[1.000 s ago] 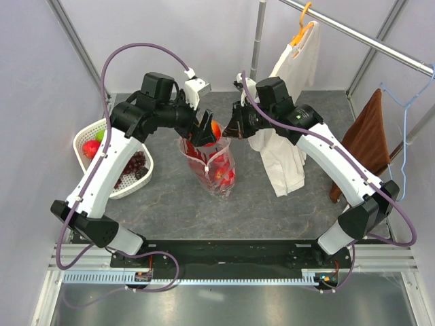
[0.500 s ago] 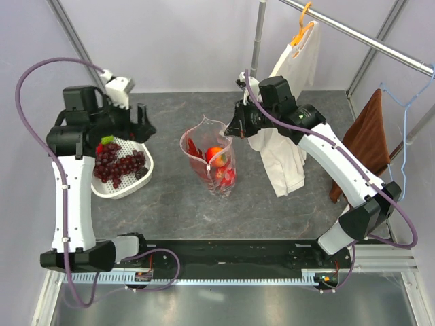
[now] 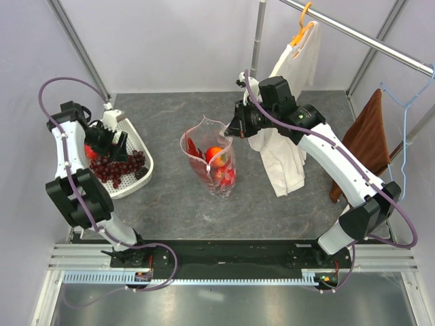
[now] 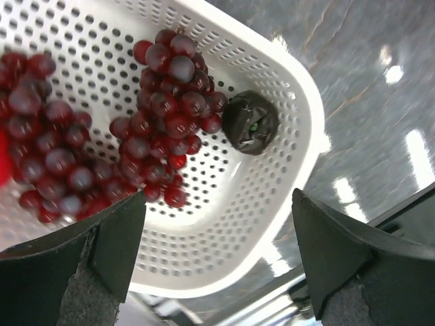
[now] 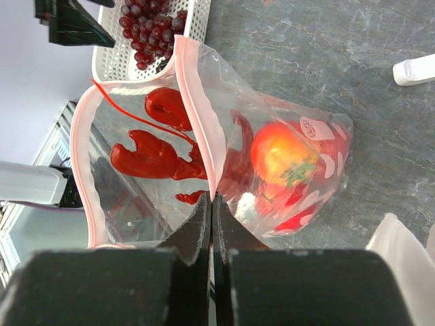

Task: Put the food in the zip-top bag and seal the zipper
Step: Pick up the fake fruit from the bin, then place the fake fruit in the zipper food storage bag.

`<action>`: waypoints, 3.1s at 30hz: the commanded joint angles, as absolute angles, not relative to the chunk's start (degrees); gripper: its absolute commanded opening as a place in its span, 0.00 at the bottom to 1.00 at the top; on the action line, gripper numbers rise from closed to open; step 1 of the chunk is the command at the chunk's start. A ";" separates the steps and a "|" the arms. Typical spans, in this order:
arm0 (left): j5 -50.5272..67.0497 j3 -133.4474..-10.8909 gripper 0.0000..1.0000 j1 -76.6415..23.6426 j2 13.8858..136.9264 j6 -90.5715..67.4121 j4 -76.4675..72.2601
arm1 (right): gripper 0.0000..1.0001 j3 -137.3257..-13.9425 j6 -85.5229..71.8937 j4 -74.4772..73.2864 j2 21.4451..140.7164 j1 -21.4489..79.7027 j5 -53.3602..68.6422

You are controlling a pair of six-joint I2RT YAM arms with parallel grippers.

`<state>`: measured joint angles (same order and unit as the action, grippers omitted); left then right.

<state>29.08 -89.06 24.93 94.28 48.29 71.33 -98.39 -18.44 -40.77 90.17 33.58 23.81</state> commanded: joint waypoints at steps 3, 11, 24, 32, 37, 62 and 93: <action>30.76 -95.80 0.96 24.09 101.06 69.78 69.89 | 0.00 -99.66 -17.84 -39.81 90.61 33.31 24.79; 31.20 -96.94 0.96 22.77 108.28 75.85 68.55 | 0.00 -100.20 -16.79 -40.08 91.14 33.40 23.47; 29.63 -90.97 1.00 20.31 115.13 69.00 59.33 | 0.00 -99.67 -17.23 -39.82 91.76 33.40 24.70; 26.55 -89.65 0.84 18.81 118.30 67.15 55.02 | 0.00 -99.67 -17.31 -39.55 92.28 33.49 24.70; 25.58 -88.60 0.45 18.54 117.43 65.48 55.02 | 0.00 -99.93 -17.31 -39.55 92.55 33.49 24.61; 49.96 -116.35 0.02 24.08 104.60 57.40 83.04 | 0.00 -99.40 -17.84 -39.20 91.85 33.40 25.14; 58.18 -99.68 0.02 -18.19 79.45 9.40 32.17 | 0.00 -97.56 -18.19 -38.76 90.00 33.31 25.66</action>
